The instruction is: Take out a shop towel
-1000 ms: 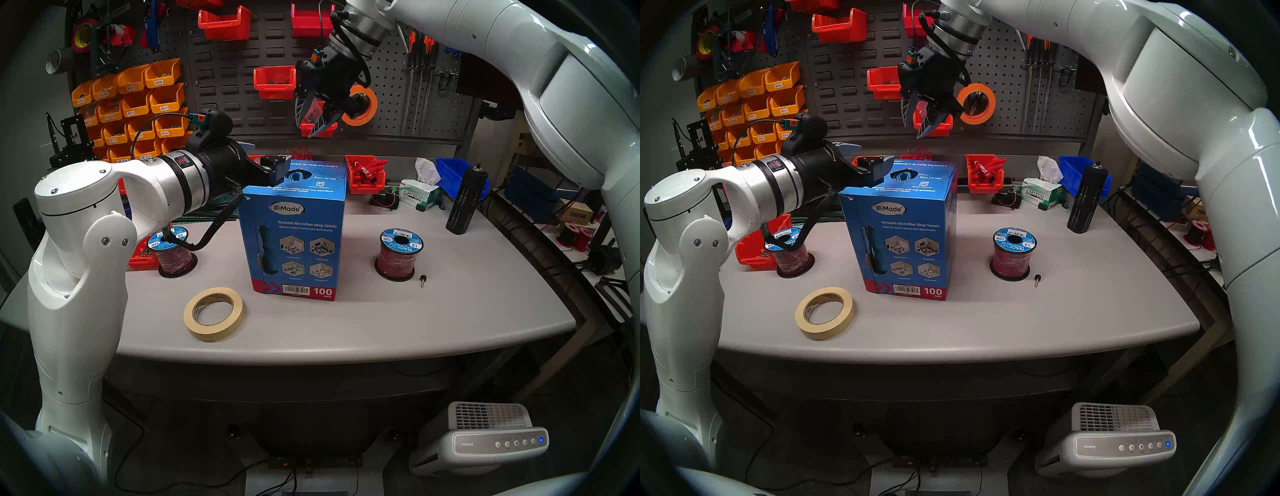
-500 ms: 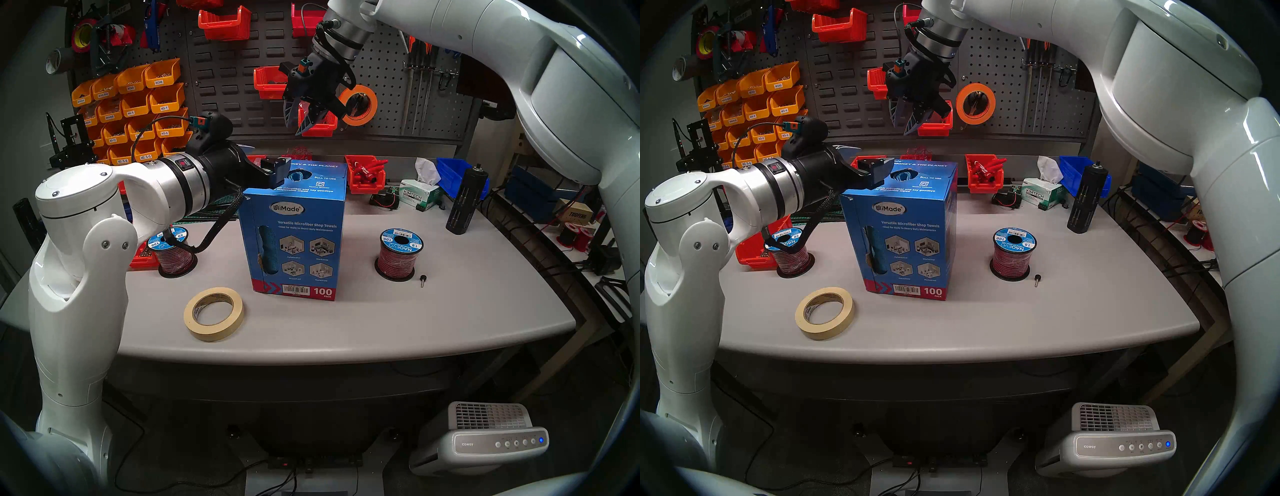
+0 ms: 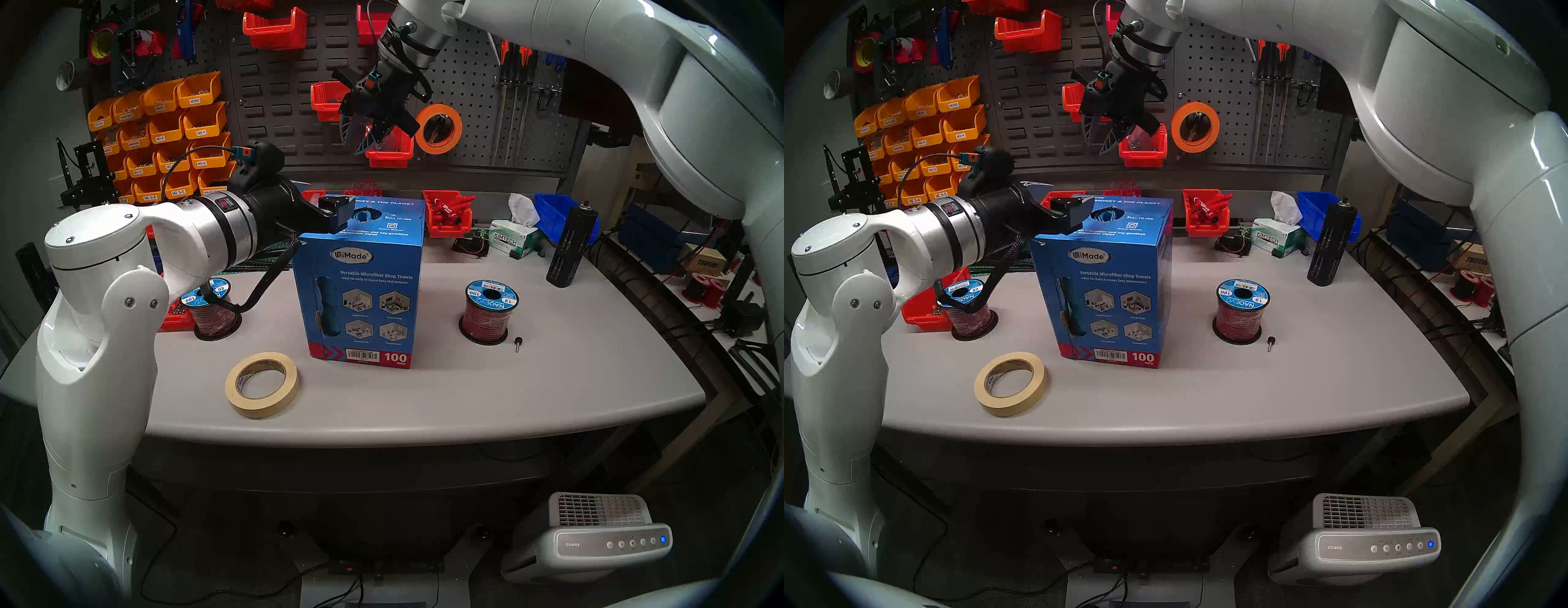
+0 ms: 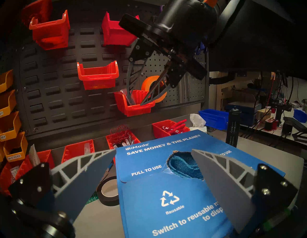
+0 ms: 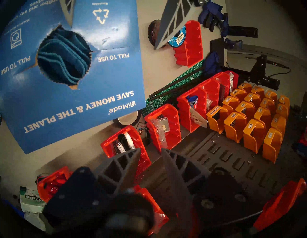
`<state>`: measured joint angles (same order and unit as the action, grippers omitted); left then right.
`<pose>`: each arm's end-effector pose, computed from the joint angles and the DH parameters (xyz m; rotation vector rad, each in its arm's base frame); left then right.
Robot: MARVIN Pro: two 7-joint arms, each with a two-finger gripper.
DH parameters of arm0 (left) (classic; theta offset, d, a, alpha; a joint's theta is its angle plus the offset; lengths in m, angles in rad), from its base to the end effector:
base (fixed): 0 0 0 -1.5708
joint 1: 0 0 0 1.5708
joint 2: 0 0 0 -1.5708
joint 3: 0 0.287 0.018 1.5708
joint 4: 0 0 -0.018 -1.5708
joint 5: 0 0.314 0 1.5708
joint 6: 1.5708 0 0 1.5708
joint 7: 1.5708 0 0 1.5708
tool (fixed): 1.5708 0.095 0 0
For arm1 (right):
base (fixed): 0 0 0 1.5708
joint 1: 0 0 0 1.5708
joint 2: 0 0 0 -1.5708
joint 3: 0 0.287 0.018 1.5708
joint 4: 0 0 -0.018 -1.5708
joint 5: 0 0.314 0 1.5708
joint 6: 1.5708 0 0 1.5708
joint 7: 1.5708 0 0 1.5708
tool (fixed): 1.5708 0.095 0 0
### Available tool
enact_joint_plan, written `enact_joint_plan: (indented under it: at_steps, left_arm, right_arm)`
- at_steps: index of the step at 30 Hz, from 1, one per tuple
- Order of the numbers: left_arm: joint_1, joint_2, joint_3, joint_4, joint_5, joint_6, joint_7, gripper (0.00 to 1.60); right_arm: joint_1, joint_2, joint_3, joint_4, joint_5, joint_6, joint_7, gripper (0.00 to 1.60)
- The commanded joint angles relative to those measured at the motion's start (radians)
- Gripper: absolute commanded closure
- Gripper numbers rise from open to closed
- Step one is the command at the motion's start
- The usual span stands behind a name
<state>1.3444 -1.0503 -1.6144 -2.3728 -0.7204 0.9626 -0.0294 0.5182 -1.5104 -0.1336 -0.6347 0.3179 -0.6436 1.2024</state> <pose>0.3402 0.0029 -0.0078 2.0394 -0.5827 1.9431 0.5386 0.1981 0.1810 0.3697 2.6453 0.7647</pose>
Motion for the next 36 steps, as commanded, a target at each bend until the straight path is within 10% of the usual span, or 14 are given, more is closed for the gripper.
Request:
enact_joint_plan:
  at_steps: [1, 25, 33, 36]
  left_arm:
    - [-0.013, 0.001, -0.006, -0.016, -0.003, -0.003, 0.003, 0.00]
    - [0.005, -0.001, 0.005, -0.024, -0.024, -0.003, 0.033, 0.00]
    - [0.011, -0.004, 0.032, -0.038, -0.034, -0.003, 0.039, 0.00]
    - [0.013, -0.005, 0.045, -0.043, -0.037, -0.003, 0.042, 0.00]
  right_arm:
    - [0.063, 0.009, -0.010, -0.018, 0.013, -0.052, 0.094, 0.80]
    - [0.088, 0.064, -0.169, -0.071, 0.052, -0.222, -0.107, 0.61]
    - [0.103, 0.075, -0.228, -0.075, 0.059, -0.279, -0.170, 0.77]
    - [0.110, 0.077, -0.246, -0.079, 0.062, -0.299, -0.193, 0.58]
